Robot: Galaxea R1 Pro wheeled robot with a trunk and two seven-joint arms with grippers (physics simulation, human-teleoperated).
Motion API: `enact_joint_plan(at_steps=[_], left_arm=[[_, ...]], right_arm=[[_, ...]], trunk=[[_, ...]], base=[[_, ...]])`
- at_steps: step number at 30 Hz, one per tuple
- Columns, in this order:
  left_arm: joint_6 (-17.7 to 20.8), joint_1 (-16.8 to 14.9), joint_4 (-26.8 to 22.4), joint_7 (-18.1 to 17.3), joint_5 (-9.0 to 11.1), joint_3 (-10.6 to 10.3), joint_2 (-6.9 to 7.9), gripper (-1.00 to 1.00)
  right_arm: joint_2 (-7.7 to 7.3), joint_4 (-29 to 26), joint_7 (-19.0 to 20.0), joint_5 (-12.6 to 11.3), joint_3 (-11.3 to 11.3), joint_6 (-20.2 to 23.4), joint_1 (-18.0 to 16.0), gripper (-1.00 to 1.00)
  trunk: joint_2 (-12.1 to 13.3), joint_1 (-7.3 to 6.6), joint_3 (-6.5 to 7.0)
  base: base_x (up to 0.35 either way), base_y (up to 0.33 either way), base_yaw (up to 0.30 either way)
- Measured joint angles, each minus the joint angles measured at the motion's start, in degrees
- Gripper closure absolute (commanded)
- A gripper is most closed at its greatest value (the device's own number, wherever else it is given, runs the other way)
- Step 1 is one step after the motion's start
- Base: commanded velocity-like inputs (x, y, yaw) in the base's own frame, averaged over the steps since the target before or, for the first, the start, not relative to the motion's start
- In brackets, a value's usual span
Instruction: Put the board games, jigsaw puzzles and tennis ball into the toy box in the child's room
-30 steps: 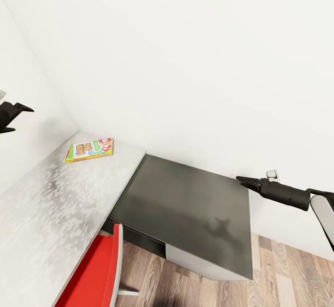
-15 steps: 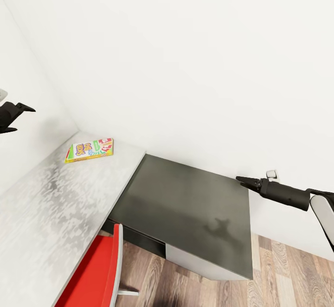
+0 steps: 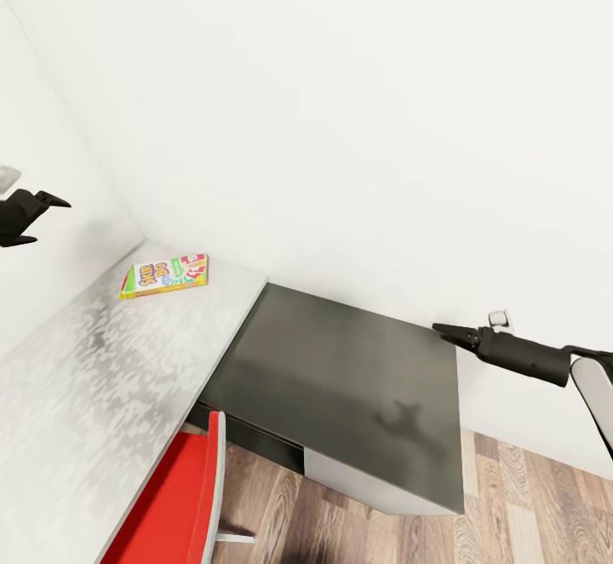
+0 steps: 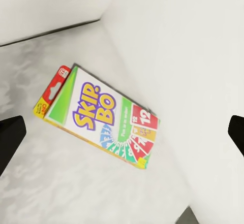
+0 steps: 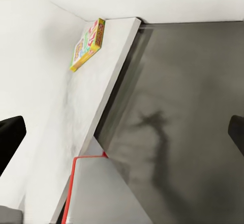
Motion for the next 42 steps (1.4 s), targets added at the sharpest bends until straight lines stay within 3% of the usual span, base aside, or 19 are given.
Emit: enact_joint_plan(at_steps=[9,17,19,26,33,42], left_arm=[[-2.35,-0.06,0.95,-0.23,-0.26,-0.03,-1.90,-1.00],[-4.85,-0.41,4.30,-1.70,-0.65,-0.20,-4.94,-1.00],[-5.91,-0.50,5.93,-2.43,-0.71,-0.24,-5.91,-1.00],[-9.25,-0.54,8.89,-4.21,-1.25,-0.40,-7.12,-1.00],[-13.70,-0.55,12.48,-8.01,-3.87,-1.10,-7.91,-1.00],[-16.53,-0.61,14.84,-11.26,-7.25,-1.40,-8.77,-1.00]], right_arm=[[-0.04,-5.94,0.19,-0.23,0.00,0.47,2.50,-1.00],[-0.08,-12.42,0.74,-0.44,-0.12,1.28,5.89,-1.00],[-0.10,-13.69,2.04,-0.63,-0.14,1.29,6.68,-1.00],[-0.26,-15.05,6.95,-0.74,-0.17,1.31,7.65,-1.00],[-0.40,-15.68,13.25,-0.73,-0.18,1.32,8.80,-1.00],[-0.20,-15.89,16.07,-0.69,0.01,1.31,9.33,-1.00]], trunk=[[0.00,0.00,0.00],[0.00,0.00,0.00],[0.00,0.00,0.00],[0.00,0.00,0.00],[0.00,0.00,0.00],[0.00,0.00,0.00]], base=[[0.000,0.000,0.000],[0.000,0.000,0.000],[0.000,0.000,0.000],[0.000,0.000,0.000],[0.000,0.000,0.000],[0.000,0.000,0.000]])
